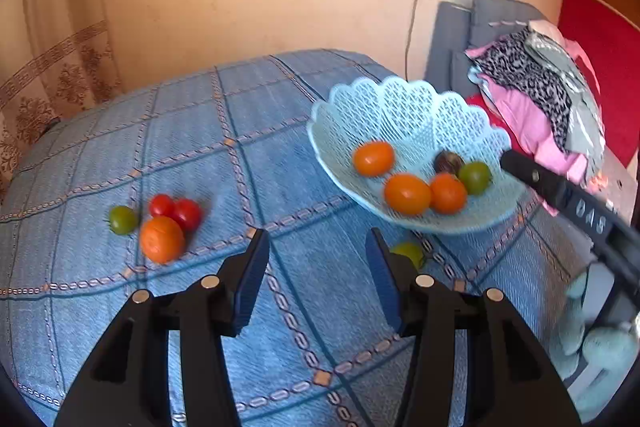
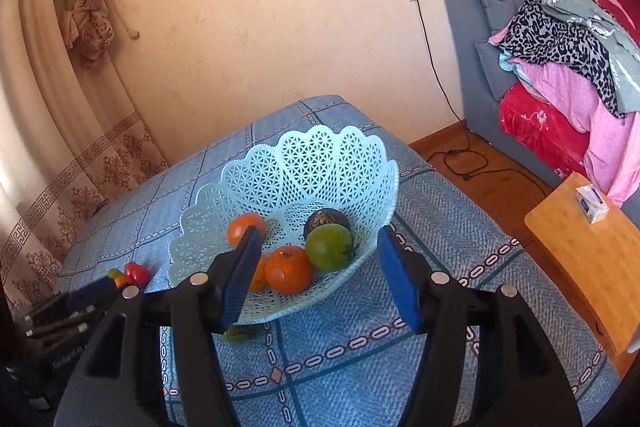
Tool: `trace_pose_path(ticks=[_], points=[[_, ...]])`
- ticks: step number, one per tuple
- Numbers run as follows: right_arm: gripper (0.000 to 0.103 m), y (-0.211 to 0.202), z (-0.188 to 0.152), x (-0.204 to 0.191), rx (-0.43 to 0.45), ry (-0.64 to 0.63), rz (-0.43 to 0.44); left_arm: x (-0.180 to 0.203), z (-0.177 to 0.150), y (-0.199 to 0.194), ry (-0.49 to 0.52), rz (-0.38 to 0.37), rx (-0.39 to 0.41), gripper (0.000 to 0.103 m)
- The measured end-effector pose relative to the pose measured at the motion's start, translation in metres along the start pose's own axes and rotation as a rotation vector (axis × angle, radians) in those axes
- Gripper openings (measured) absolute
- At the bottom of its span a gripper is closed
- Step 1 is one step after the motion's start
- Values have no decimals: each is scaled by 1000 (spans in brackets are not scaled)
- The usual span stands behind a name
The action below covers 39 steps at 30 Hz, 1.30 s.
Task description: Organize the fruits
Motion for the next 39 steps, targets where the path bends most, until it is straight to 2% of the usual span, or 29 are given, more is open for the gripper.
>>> trace_pose_path(ticks=[10, 15, 18, 20, 21, 27, 30, 36, 39], points=[[62, -5, 0, 8, 15, 29, 9, 42, -20, 23, 80, -91, -84, 51], [62, -6, 0, 10, 13, 41, 13, 53, -22, 37, 75, -138, -117, 50], [62, -5, -1, 10, 12, 42, 14, 58, -22, 45, 72, -159, -129, 46], [62, -4, -2, 10, 8, 41, 16, 60, -22, 52, 68, -166, -142, 37], [62, -4, -2, 10, 6, 42, 17, 60, -23, 53, 68, -167, -144, 37], [62, -2, -3, 12, 0, 46, 19, 59, -27, 39, 90, -174, -131, 36], [62, -2, -3, 14, 0, 52, 18, 56, -25, 23, 92, -184, -114, 30], [62, -3, -2, 15, 7, 55, 19, 53, -7, -15, 111, -174, -3, 30], [62, -3, -3, 14, 3, 54, 20, 51, -4, -17, 108, -171, 4, 31]])
Point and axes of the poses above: each gripper's, at about its wrist camera, not at the fingertips, and y roughly the way its jaws point, x to its right, z to its top, the point moved 2 cm from there along y, roughly the way its jaws point, and after that the axes turned 2 degrees about -z, right-handed, at the moved point
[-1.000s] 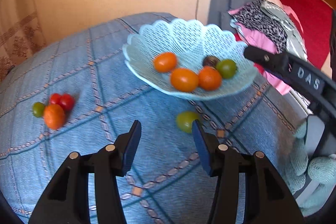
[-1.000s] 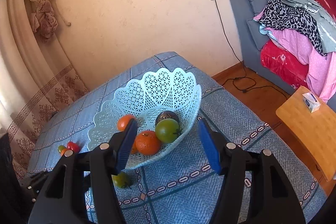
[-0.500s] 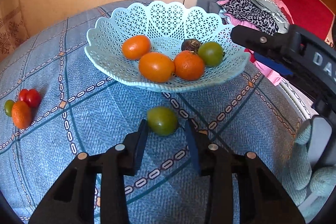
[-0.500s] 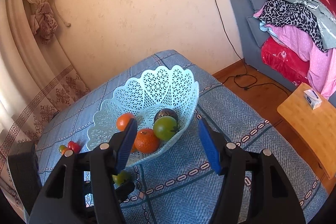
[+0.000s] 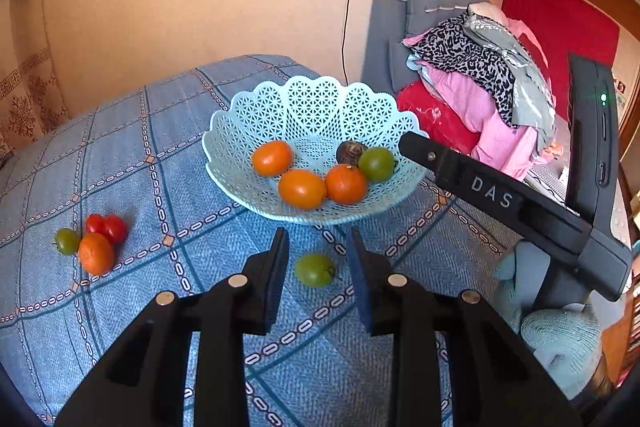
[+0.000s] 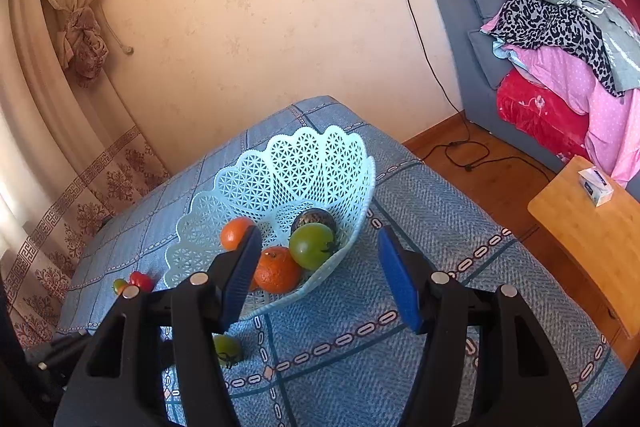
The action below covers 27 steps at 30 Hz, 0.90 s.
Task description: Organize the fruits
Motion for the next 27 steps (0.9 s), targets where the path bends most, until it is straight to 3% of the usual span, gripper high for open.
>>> trace_pose_path(ticks=[4, 9, 16, 19, 27], points=[[62, 1, 0, 2, -5, 7, 1, -5, -9, 17, -36, -7, -64, 44], [62, 3, -1, 0, -15, 2, 3, -9, -22, 43, -61, -5, -125, 44], [62, 5, -2, 0, -18, 1, 3, -9, -22, 67, -71, -21, -153, 43], [62, 5, -2, 0, -18, -2, 3, -9, -23, 64, -54, -33, -148, 31], [62, 5, -1, 3, -11, 10, 0, 6, -16, 20, 25, -66, -66, 31]])
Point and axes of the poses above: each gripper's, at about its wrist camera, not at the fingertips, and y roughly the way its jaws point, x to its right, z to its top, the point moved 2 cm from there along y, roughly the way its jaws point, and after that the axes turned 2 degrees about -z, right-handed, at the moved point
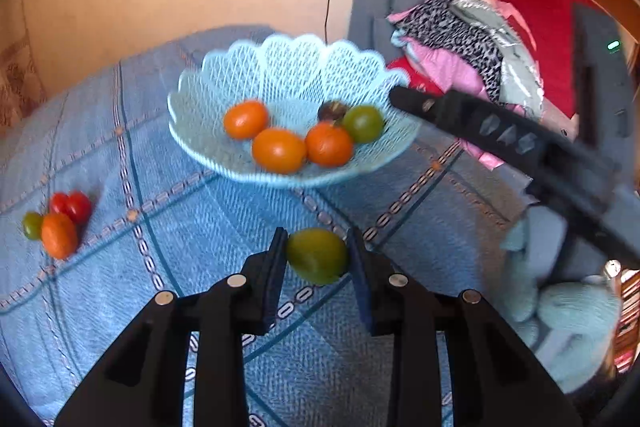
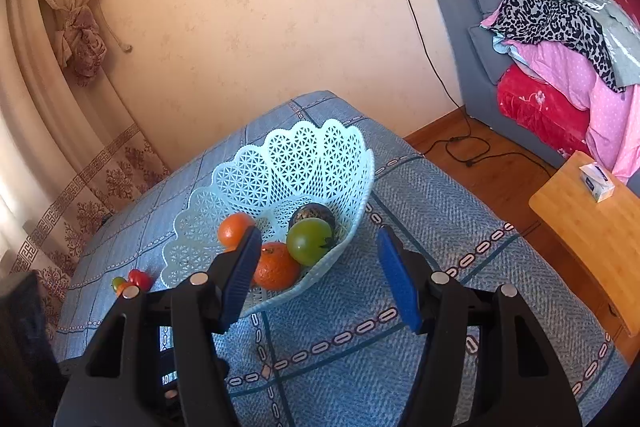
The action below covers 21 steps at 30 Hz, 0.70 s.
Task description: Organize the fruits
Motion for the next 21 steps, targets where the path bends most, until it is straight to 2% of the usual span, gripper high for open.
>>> trace_pose_path(ticks=[5, 11, 12, 14, 16, 21], points=[[62, 0, 0, 1, -1, 5, -3, -8, 23, -13, -13, 23, 75, 31], [62, 1, -1, -1, -2, -4, -3, -27, 48, -2, -47, 66, 113, 33], [62, 1, -1, -1, -3, -4, -3, -29, 50, 0, -50, 66, 115, 36], [62, 2, -1, 0, -1, -3, -5, -35, 55, 0, -65, 83, 141, 68], [62, 2, -1, 1, 0, 1, -4, -39, 57, -5, -76, 98, 178, 72], [62, 3, -1, 2, -3, 1, -6, -48, 56, -7, -94, 119, 174, 77]])
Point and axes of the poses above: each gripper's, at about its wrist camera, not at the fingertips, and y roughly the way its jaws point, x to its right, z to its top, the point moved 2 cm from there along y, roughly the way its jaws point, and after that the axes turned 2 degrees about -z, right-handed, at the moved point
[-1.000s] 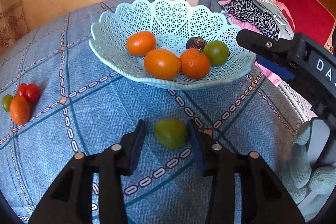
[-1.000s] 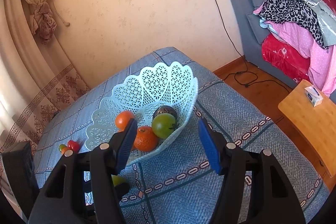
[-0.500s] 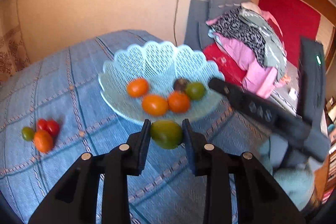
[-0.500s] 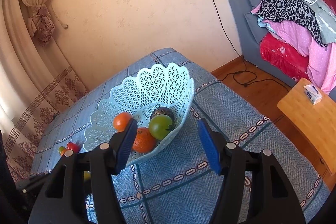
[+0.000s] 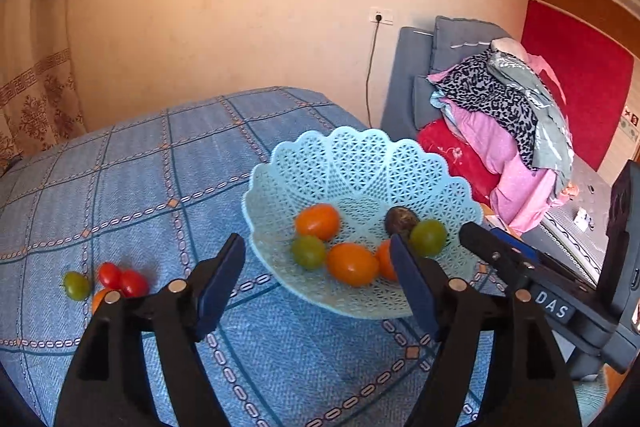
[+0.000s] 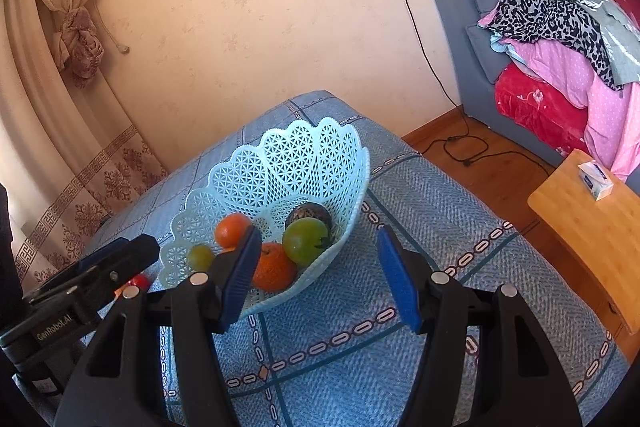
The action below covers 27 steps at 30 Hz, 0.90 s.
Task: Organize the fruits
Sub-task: 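Open the left gripper to drop the green tomato into the basket, then move the left gripper to the large orange and grasp it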
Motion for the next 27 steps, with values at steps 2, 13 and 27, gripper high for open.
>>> trace_pose_path(ticks=[2, 13, 27], points=[[62, 0, 0, -1, 0, -4, 0, -3, -2, 0, -11, 4, -6, 82], [62, -7, -1, -7, 4, -20, 0, -13, -14, -10, -26, 48, -8, 94], [62, -11, -5, -24, -3, -50, 12, -61, -28, -46, -132, 134, 13, 95]])
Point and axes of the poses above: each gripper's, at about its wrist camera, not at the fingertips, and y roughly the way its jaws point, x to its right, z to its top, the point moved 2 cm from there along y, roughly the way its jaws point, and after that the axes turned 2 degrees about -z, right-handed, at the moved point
